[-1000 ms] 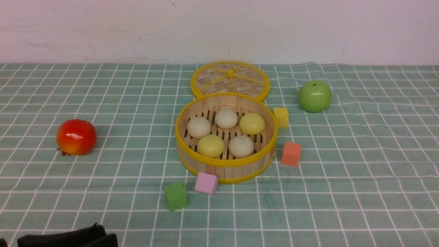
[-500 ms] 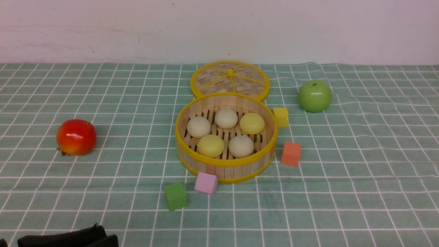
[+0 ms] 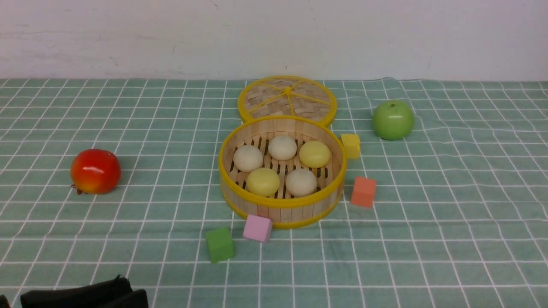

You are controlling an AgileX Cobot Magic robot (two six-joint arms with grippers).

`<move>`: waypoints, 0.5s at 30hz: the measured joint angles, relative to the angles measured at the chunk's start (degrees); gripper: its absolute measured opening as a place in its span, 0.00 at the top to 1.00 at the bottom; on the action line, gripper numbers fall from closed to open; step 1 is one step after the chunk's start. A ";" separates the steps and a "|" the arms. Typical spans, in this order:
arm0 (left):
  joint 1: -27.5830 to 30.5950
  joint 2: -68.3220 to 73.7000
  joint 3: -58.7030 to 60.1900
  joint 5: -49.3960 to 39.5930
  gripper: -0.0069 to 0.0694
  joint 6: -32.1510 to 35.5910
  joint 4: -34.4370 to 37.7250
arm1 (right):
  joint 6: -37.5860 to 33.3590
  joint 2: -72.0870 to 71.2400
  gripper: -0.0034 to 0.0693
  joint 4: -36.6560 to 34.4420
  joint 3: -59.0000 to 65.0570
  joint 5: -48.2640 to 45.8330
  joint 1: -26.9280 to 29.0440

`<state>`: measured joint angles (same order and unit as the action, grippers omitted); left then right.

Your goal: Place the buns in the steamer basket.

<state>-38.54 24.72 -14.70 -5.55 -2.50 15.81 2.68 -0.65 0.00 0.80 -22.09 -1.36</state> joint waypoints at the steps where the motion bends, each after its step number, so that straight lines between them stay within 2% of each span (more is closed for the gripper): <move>1: 0.00 -0.02 0.00 1.20 0.61 0.00 -0.07 | 0.00 0.00 0.94 0.00 0.00 0.00 0.00; 4: 2.29 -0.68 0.00 4.52 0.63 0.00 -0.67 | 0.00 0.00 0.93 0.00 0.00 0.00 0.00; 7: 9.72 -3.72 0.00 4.35 0.68 0.00 -0.92 | 0.00 0.00 0.93 0.00 0.00 0.00 0.00; 8: 10.33 -3.72 0.00 4.35 0.68 0.00 -0.98 | 0.00 0.00 0.93 0.00 0.00 0.00 0.00; 10: 17.76 -7.69 0.00 0.42 0.76 0.18 -1.59 | 0.00 0.00 0.93 0.00 0.00 0.05 0.00; 15: 30.07 -16.74 0.93 -10.22 0.92 2.50 -5.08 | 0.00 0.00 0.93 0.00 0.00 0.05 0.00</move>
<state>-8.47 7.98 -13.77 -15.78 0.00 10.73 2.68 -0.65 0.00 0.80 -22.03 -1.36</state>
